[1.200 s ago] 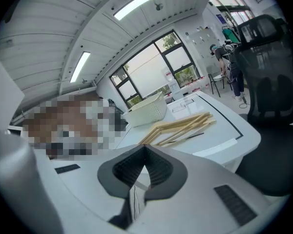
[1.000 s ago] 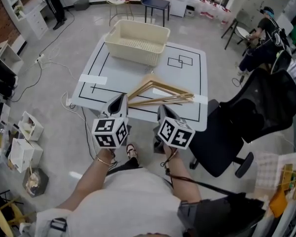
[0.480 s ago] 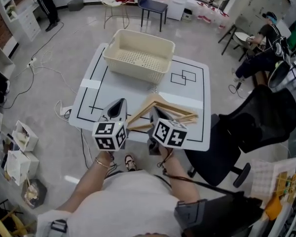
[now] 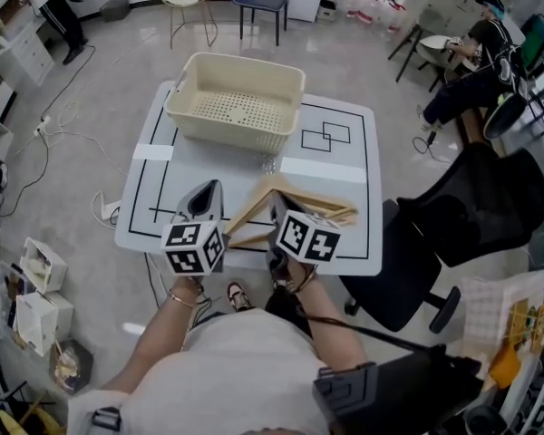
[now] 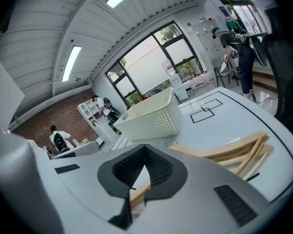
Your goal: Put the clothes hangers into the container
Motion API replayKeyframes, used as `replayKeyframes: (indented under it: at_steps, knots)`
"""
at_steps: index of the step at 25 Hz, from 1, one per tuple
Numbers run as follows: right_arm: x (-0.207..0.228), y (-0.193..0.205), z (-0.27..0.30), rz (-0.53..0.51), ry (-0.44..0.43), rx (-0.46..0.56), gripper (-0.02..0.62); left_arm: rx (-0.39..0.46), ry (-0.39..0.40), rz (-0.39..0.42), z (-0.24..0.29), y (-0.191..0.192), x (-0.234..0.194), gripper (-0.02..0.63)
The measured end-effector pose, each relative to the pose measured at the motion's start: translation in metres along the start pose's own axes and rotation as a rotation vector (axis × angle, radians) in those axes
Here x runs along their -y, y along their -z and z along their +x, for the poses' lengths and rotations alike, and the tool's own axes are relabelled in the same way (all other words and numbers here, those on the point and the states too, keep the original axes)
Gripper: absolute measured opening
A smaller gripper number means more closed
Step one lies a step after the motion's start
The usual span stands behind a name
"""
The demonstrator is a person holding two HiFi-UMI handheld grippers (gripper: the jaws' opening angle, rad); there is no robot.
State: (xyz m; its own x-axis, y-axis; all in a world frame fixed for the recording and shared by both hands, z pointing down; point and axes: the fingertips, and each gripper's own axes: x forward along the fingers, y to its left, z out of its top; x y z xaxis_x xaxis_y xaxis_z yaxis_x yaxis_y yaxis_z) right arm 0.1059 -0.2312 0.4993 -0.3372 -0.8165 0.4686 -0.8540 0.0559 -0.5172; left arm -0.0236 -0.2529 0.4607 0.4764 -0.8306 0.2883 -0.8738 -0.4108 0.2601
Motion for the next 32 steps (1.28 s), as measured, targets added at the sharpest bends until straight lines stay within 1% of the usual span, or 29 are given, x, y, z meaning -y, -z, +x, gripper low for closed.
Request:
replayKeyframes:
  at_steps: [6, 7, 10, 12, 18, 19, 21, 23, 27, 30, 32]
  knots:
    - [0.013, -0.024, 0.011, -0.038, -0.022, -0.009, 0.015, -0.007, -0.030, -0.012, 0.017, -0.004, 0.005, 0.000]
    - [0.017, -0.028, 0.013, -0.059, -0.014, -0.014, 0.015, -0.003, -0.032, -0.014, 0.020, -0.006, 0.006, 0.000]
    - [0.036, -0.037, 0.020, -0.171, 0.052, -0.049, 0.015, 0.004, -0.043, -0.018, 0.032, -0.011, 0.011, 0.000]
    - [0.050, -0.038, 0.023, -0.210, 0.061, -0.084, 0.015, 0.001, -0.058, -0.023, 0.038, -0.009, 0.013, 0.000]
    - [0.075, -0.035, 0.038, -0.297, -0.028, -0.218, 0.021, -0.040, -0.127, -0.033, 0.043, 0.010, 0.013, 0.000]
    - [0.076, -0.034, 0.040, -0.309, -0.050, -0.240, 0.033, -0.049, -0.140, -0.034, 0.043, 0.013, 0.013, 0.000]
    - [0.075, -0.033, 0.047, -0.332, -0.098, -0.285, 0.093, -0.061, -0.161, -0.030, 0.044, 0.015, 0.015, 0.000]
    - [0.077, -0.029, 0.055, -0.369, -0.142, -0.336, 0.118, -0.069, -0.179, -0.020, 0.048, 0.017, 0.018, 0.000]
    - [0.081, -0.008, 0.073, -0.475, -0.247, -0.450, 0.149, -0.099, -0.216, -0.008, 0.053, 0.029, 0.023, 0.000]
    - [0.082, 0.004, 0.087, -0.584, -0.296, -0.516, 0.197, -0.117, -0.249, -0.017, 0.056, 0.041, 0.022, 0.000]
    - [0.085, 0.013, 0.094, -0.673, -0.315, -0.561, 0.213, -0.127, -0.276, -0.031, 0.057, 0.048, 0.020, 0.000]
